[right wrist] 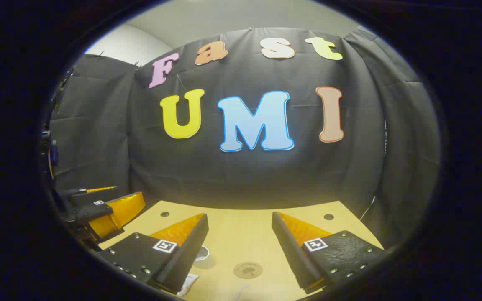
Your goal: Put the toothbrush and toothpaste on the desktop into the cup, then pick up the cup and place it on the coaster on the desktop.
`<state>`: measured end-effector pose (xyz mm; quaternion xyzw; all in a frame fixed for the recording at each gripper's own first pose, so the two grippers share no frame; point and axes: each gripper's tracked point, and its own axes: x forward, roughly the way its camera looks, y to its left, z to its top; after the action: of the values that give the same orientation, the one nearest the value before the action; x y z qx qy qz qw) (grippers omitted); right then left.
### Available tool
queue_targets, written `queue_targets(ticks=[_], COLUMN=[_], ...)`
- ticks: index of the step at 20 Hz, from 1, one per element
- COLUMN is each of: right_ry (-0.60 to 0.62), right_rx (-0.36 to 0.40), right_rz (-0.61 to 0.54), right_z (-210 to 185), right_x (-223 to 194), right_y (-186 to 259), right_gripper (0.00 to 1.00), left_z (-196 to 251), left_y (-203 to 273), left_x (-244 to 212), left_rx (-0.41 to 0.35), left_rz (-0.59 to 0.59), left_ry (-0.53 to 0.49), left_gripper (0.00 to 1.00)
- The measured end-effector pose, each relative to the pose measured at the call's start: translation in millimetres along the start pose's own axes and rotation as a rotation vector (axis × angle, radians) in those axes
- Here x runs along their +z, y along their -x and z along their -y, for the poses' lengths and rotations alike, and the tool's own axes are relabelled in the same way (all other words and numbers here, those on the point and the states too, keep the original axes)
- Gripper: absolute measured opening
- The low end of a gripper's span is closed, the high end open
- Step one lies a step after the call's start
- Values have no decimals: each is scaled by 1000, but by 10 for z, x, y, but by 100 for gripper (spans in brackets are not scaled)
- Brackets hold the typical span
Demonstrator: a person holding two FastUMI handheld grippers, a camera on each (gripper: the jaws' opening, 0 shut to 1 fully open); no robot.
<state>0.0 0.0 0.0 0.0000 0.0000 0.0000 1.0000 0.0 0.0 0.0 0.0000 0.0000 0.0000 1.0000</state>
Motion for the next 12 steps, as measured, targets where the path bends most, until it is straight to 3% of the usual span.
queue_targets(ticks=[12], right_ry=[-66], right_rx=[-39], right_rz=[-121], right_z=[162], right_x=[-293], right_y=[-43], right_gripper=[94], left_z=[-22], left_y=[-64], left_x=[-283], left_rx=[14], left_rz=[-87], left_ry=[14], left_gripper=[99])
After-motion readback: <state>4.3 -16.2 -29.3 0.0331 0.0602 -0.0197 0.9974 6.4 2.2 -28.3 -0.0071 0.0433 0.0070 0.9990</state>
